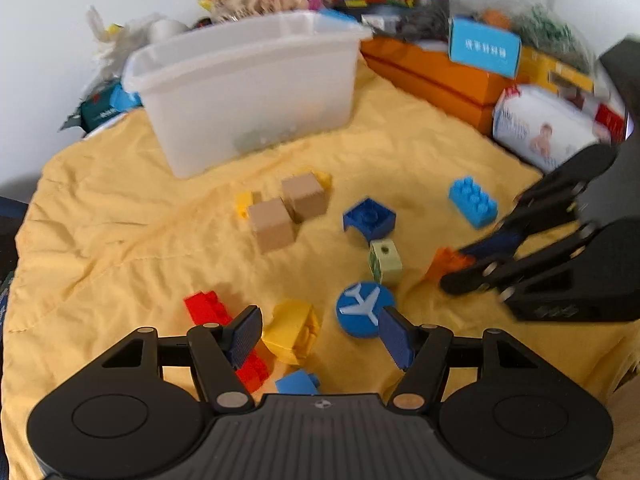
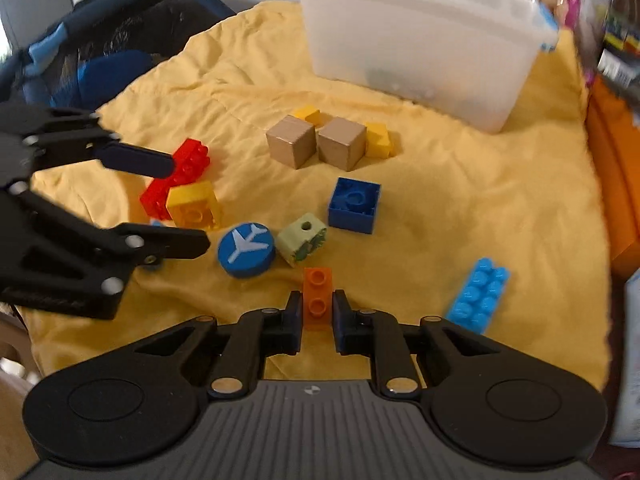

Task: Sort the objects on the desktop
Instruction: 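Grasp the small orange brick with the right tool, then grasp a yellow brick with the left tool while the right holds the orange brick, then lift the yellow and orange bricks up over the clear bin, then open both tools to drop the bricks into the clear bin, then grasp a small blue brick with the left tool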

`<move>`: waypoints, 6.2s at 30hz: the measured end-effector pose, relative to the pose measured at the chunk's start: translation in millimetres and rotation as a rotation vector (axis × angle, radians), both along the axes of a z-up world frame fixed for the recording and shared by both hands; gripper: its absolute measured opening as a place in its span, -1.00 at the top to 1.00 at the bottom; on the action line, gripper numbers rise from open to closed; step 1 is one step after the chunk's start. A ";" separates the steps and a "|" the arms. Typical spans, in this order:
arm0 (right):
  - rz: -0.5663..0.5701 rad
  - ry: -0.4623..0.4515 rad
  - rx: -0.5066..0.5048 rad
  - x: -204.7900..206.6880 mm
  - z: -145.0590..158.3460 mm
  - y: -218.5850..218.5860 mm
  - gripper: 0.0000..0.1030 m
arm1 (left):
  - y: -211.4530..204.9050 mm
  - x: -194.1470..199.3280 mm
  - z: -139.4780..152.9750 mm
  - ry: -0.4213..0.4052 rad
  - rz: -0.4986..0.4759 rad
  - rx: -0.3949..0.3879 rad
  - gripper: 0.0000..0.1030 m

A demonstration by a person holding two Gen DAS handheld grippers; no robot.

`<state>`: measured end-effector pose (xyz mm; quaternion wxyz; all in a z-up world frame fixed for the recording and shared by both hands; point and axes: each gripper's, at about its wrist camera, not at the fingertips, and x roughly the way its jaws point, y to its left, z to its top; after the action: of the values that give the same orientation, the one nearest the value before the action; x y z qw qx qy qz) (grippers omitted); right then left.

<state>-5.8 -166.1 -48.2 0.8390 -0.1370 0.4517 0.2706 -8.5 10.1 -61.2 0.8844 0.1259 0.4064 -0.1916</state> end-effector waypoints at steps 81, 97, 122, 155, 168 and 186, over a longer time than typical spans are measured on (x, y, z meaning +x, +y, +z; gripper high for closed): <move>0.013 0.008 -0.066 -24.5 1.8 -21.8 0.66 | 23.0 -55.8 -3.2 0.149 -0.004 -0.149 0.62; -0.015 -0.004 -0.043 -22.7 3.6 -35.5 0.64 | -11.3 -36.4 11.1 0.004 -0.079 -0.076 0.30; -0.011 0.015 -0.051 -18.4 -5.6 -29.5 0.67 | -15.2 -27.9 -8.1 0.057 -0.162 -0.063 0.30; -0.244 -0.331 0.138 237.7 120.8 17.8 0.46 | -6.5 224.2 106.8 -0.260 0.111 -0.081 -0.14; -0.208 -0.312 0.130 103.9 82.6 -13.5 0.34 | -12.1 107.0 90.9 -0.298 -0.004 -0.133 -0.45; -0.229 -0.196 0.072 -18.3 19.1 0.7 0.10 | -16.3 33.7 42.0 -0.019 -0.008 -0.109 -0.45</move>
<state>-24.0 -165.4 -29.1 0.9088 -0.0804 0.3704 0.1745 25.2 -6.2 -19.2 0.8931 0.0808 0.3865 -0.2156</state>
